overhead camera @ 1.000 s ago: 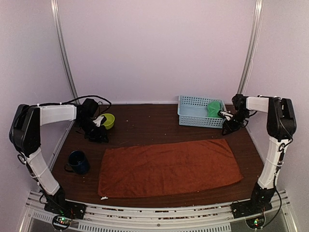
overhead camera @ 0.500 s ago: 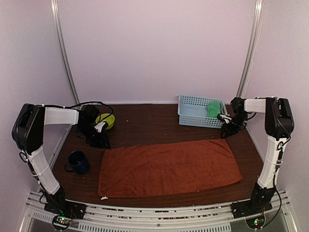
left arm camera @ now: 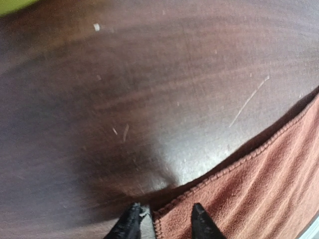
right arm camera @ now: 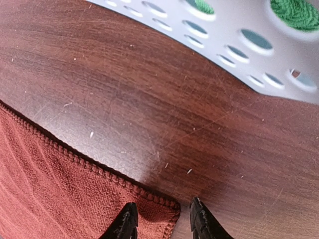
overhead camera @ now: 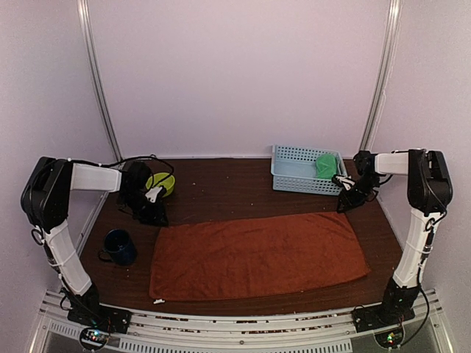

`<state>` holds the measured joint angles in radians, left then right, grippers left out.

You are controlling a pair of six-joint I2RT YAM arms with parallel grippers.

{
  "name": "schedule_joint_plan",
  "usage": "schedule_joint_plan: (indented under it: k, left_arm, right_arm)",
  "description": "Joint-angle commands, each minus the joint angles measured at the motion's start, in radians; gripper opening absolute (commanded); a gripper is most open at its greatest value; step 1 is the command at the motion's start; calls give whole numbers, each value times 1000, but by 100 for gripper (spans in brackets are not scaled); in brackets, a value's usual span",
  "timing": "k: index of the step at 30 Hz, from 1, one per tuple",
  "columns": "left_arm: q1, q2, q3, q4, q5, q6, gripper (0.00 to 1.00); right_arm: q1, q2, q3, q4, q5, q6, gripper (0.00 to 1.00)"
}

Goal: Roll the towels
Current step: Pick up the towel from the center of the board.

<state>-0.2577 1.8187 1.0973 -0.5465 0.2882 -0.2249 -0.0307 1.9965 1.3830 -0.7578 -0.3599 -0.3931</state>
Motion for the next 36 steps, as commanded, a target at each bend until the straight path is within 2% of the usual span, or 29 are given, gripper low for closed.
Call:
schedule_joint_plan:
  k: [1, 5, 8, 11, 13, 15, 20, 36]
  left_arm:
    - [9, 7, -25, 26, 50, 30, 34]
    - [9, 10, -7, -13, 44, 56, 33]
    - [8, 36, 4, -19, 42, 61, 28]
    - [9, 62, 14, -9, 44, 61, 18]
    - [8, 69, 23, -7, 30, 58, 6]
    - [9, 68, 32, -6, 23, 56, 0]
    - [8, 59, 48, 0, 22, 57, 0]
    - [8, -51, 131, 85, 6, 46, 0]
  right_arm:
    - [-4, 4, -31, -46, 9, 7, 38]
    - [-4, 0, -30, -51, 7, 1, 35]
    - [-4, 10, -26, -58, 2, -3, 30]
    - [-4, 15, -24, -61, -5, 0, 23]
    - [-5, 15, -25, -55, -5, 4, 19]
    - [-5, 18, -21, -59, -8, 7, 14]
    - [-11, 9, -14, -66, -25, 10, 0]
    - [-82, -112, 62, -23, -54, 20, 0]
